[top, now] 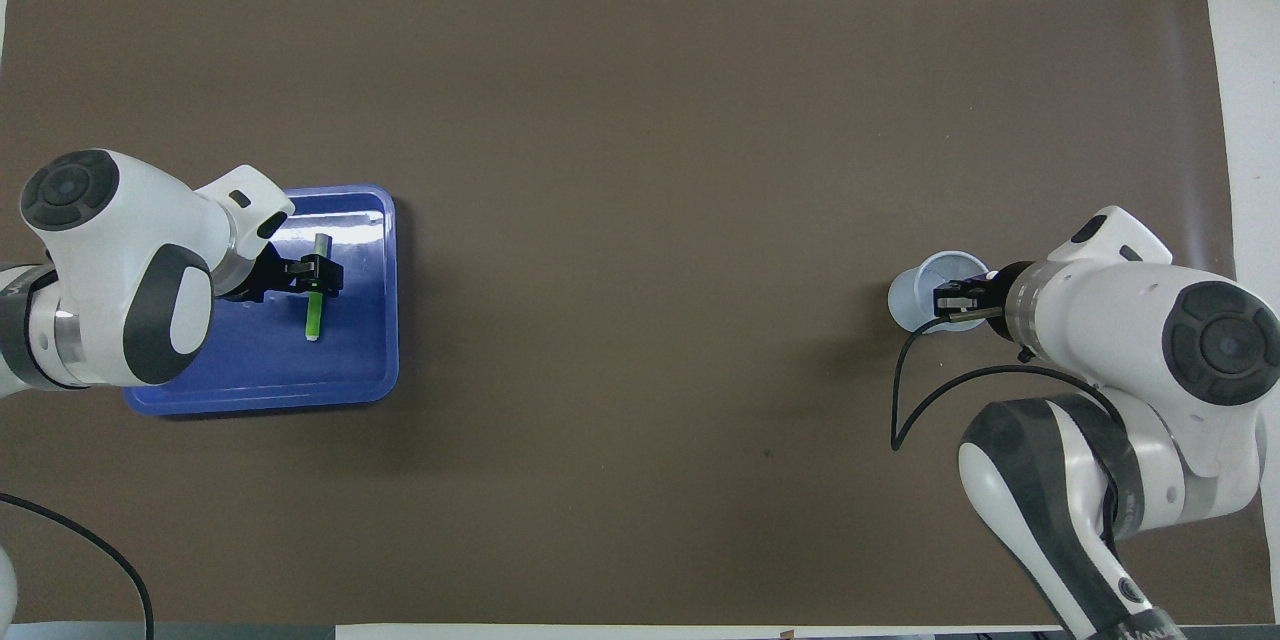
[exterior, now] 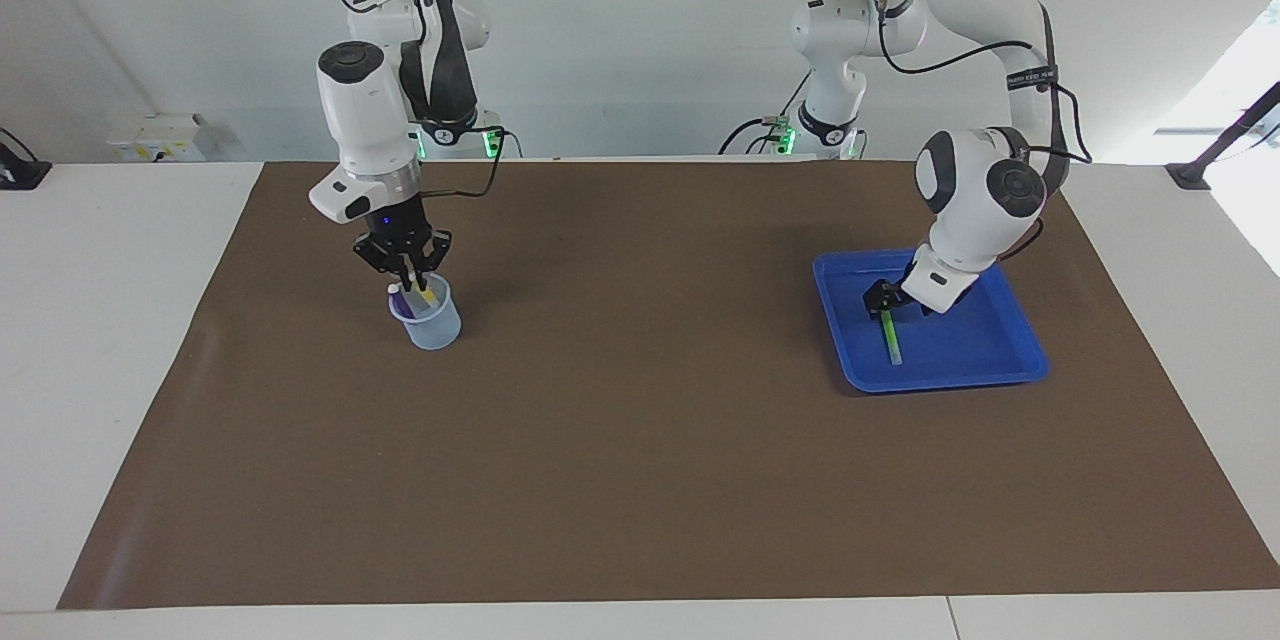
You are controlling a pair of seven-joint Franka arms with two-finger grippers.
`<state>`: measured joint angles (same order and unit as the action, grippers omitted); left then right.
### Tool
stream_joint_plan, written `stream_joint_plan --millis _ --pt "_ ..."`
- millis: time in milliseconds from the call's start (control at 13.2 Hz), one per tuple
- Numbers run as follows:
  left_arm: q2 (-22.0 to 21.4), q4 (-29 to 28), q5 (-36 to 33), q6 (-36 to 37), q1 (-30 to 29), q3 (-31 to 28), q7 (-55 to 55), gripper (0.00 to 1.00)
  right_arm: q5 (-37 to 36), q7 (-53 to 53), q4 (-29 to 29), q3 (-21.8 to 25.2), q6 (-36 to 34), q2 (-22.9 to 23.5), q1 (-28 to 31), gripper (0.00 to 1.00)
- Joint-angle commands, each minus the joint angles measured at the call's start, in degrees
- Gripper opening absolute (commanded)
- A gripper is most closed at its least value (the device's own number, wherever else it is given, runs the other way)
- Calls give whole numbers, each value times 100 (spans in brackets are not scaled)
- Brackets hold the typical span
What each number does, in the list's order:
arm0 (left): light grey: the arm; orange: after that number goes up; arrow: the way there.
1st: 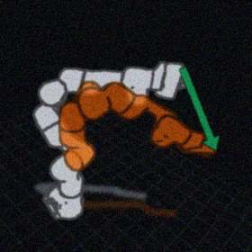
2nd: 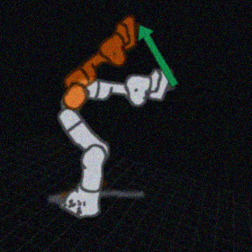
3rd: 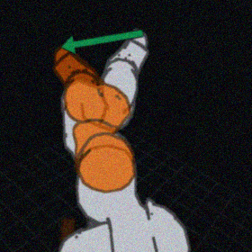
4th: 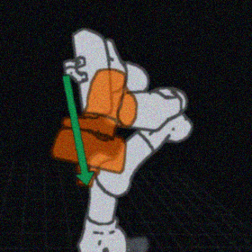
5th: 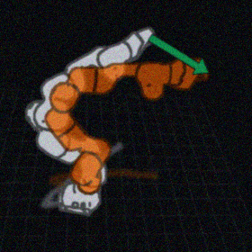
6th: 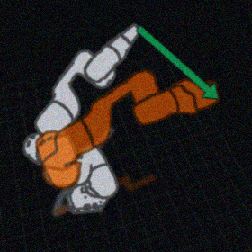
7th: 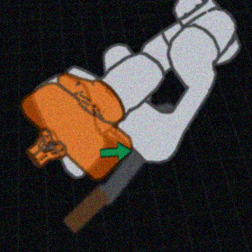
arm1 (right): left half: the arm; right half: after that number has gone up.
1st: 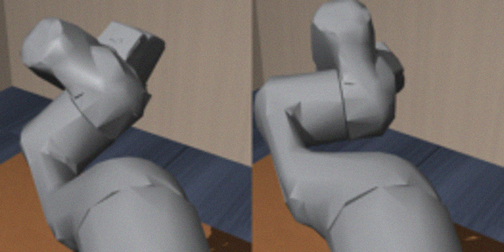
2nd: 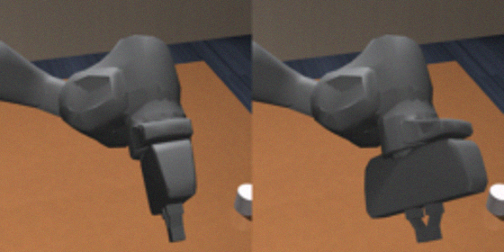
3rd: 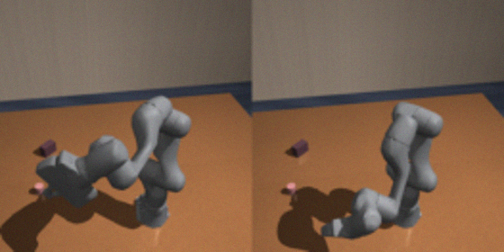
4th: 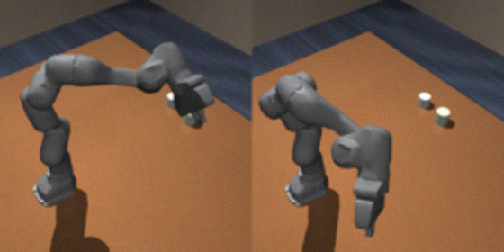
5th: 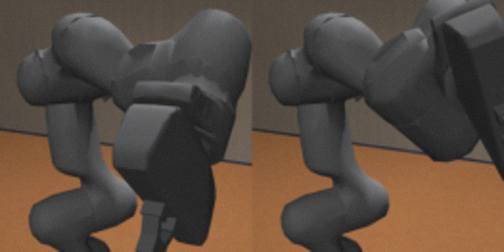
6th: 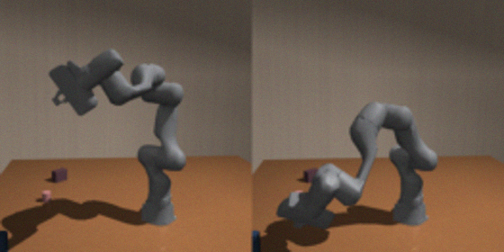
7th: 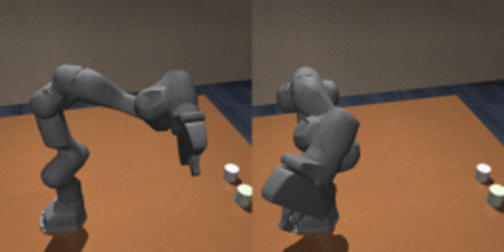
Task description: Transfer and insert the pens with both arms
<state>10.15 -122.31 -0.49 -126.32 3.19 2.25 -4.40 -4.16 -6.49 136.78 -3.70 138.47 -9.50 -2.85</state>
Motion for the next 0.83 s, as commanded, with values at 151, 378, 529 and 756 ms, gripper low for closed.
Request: stream_joint_plan --millis 151,378,529,756 --pt "286 251 -180 -147 -38 30 89 90 -103 52 147 -8 66 -131 22 24" --pt "356 260 -180 -226 -38 39 89 88 -103 43 147 -8 66 -131 22 37" --pt "391 260 -171 -235 -38 39 80 83 -103 43 147 -8 66 -131 22 39" --pt "391 269 -154 -227 -38 47 71 64 -103 43 113 -8 66 -114 22 59"
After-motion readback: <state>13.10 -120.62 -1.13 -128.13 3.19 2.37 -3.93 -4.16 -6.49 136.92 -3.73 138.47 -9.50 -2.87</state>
